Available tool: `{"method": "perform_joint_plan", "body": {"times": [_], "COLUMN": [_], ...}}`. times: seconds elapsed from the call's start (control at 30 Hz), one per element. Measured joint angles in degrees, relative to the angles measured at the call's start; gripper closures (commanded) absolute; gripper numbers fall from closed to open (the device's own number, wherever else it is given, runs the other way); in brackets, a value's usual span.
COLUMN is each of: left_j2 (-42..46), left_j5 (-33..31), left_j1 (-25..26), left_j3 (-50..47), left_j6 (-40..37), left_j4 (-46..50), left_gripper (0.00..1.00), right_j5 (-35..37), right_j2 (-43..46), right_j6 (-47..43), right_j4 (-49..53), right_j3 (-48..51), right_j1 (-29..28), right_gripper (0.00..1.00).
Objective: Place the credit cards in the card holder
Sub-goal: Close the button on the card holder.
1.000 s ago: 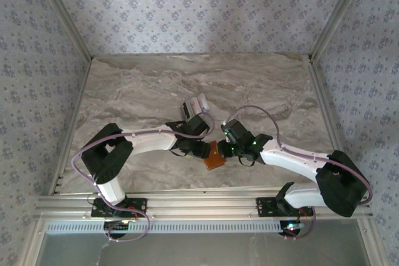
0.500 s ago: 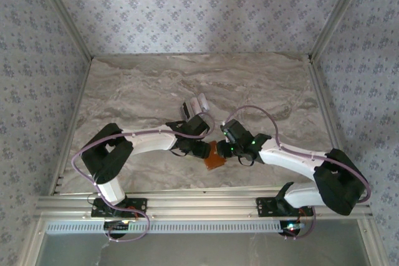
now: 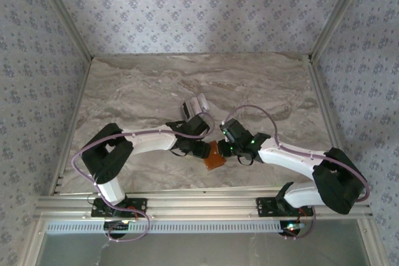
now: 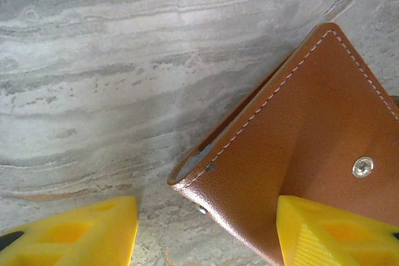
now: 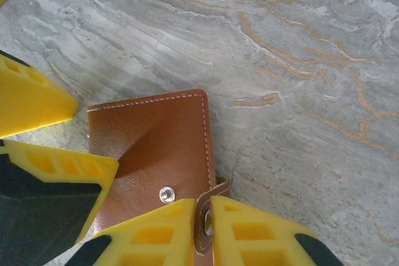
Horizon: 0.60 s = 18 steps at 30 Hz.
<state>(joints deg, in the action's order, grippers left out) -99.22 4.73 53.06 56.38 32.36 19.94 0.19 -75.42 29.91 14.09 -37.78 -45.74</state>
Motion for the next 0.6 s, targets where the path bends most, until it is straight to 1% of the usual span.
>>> {"method": "perform_joint_plan", "body": {"times": [0.07,0.13,0.27,0.6], "left_j2": [0.0,0.0,-0.2,-0.3], "left_j5": [0.0,0.0,0.1,0.2], "left_j1": [0.0,0.0,0.0,0.0], "left_j3": [0.0,0.0,0.2,0.2], "left_j6": [0.0,0.0,0.0,0.0], "left_j4": [0.0,0.0,0.0,0.0], "left_gripper": [0.41,0.41,0.41,0.41], "right_j5": [0.0,0.0,-0.1,-2.9], "right_j2": [0.0,0.0,0.0,-1.6], "right_j6": [-0.1,-0.3,-0.6,-1.4], "right_j4": [0.0,0.0,-0.1,-1.5], "right_j3": [0.0,0.0,0.0,-0.1], "right_j1": [0.0,0.0,0.0,-0.2], "right_gripper": [0.9,0.94,0.99,1.0]}}
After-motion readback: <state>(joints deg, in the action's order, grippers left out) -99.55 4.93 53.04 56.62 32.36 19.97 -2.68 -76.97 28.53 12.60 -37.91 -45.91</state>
